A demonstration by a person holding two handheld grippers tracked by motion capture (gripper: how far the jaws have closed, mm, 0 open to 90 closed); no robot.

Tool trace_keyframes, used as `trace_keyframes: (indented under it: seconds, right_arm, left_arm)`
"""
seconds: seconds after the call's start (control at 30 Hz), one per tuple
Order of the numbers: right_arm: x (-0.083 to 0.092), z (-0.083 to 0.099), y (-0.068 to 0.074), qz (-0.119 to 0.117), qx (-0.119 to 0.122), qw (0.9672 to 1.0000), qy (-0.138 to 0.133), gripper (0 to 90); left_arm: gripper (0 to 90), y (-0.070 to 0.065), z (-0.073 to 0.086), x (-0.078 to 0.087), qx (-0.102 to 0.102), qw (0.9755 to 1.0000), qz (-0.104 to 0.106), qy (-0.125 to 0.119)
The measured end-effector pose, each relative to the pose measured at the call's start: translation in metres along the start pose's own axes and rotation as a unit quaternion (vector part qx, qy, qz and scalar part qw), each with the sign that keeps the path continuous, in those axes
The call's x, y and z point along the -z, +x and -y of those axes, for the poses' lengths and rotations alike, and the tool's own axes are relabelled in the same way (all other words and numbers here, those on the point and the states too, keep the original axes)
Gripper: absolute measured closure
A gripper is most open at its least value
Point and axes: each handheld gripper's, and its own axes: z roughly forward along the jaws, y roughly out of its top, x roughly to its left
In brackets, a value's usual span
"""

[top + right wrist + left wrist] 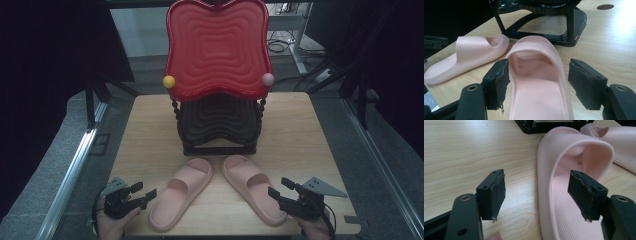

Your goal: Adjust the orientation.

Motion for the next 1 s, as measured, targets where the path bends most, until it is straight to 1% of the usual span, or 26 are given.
trace_keyframes:
  seconds: [0.07,0.1,0.13,0.23,0.33,0.47,0.57,0.67,0.7,0.73,0.77,0.8,0.83,0.93,1.0]
  right_arm:
    - [0.002,-0.002,0.001,0.000,-0.002,1.0000,-0.003,33.3]
    - [0.002,-0.002,0.001,0.000,-0.002,1.0000,-0.003,33.3]
    - [0.004,-0.003,0.004,0.001,-0.003,1.0000,-0.008,33.3]
    - [0.006,-0.006,0.007,-0.001,-0.004,0.9999,-0.013,33.3]
    - [0.008,-0.008,0.010,-0.003,-0.002,0.9999,-0.014,33.3]
    - [0.007,-0.008,0.011,-0.007,0.001,0.9999,-0.010,33.3]
    - [0.006,-0.008,0.011,-0.012,0.005,0.9999,-0.007,33.3]
    - [0.006,-0.008,0.012,-0.014,0.005,0.9999,-0.005,33.3]
    - [0.006,-0.008,0.012,-0.018,0.006,0.9998,-0.005,33.3]
    - [0.006,-0.008,0.012,-0.019,0.008,0.9998,-0.006,33.3]
    - [0.006,-0.008,0.013,-0.020,0.009,0.9997,-0.006,33.3]
    - [0.006,-0.008,0.014,-0.022,0.009,0.9997,-0.007,33.3]
    - [0.006,-0.008,0.015,-0.023,0.010,0.9997,-0.007,33.3]
    - [0.005,-0.009,0.019,-0.026,0.016,0.9995,-0.005,33.3]
    - [0.005,-0.009,0.021,-0.028,0.023,0.9993,-0.006,33.3]
  left_arm:
    - [35.6,0.000,0.000,0.000,-0.005,1.0000,0.000,0.007]
    - [43.5,0.000,0.000,0.000,-0.005,1.0000,0.000,0.007]
    - [46.5,-0.001,0.001,0.000,-0.009,0.9999,0.005,0.013]
    - [60.8,-0.002,0.002,0.000,-0.015,0.9995,0.010,0.027]
    - [71.4,-0.002,0.003,0.000,-0.020,0.9990,0.011,0.038]
    - [81.8,-0.002,0.004,-0.001,-0.024,0.9982,0.016,0.052]
    - [86.3,-0.003,0.005,-0.002,-0.029,0.9975,0.022,0.060]
    - [89.0,-0.004,0.005,-0.003,-0.032,0.9969,0.026,0.067]
    - [89.3,-0.007,0.007,-0.005,-0.037,0.9959,0.031,0.076]
    - [89.4,-0.008,0.008,-0.007,-0.040,0.9954,0.034,0.080]
    - [89.4,-0.008,0.008,-0.007,-0.040,0.9954,0.034,0.080]
    - [89.5,-0.013,0.008,-0.010,-0.043,0.9950,0.035,0.083]
    - [89.5,-0.015,0.007,-0.011,-0.045,0.9944,0.042,0.086]
    - [89.6,-0.020,0.008,-0.013,-0.055,0.9928,0.053,0.093]
    - [89.6,-0.022,0.007,-0.014,-0.056,0.9920,0.058,0.097]
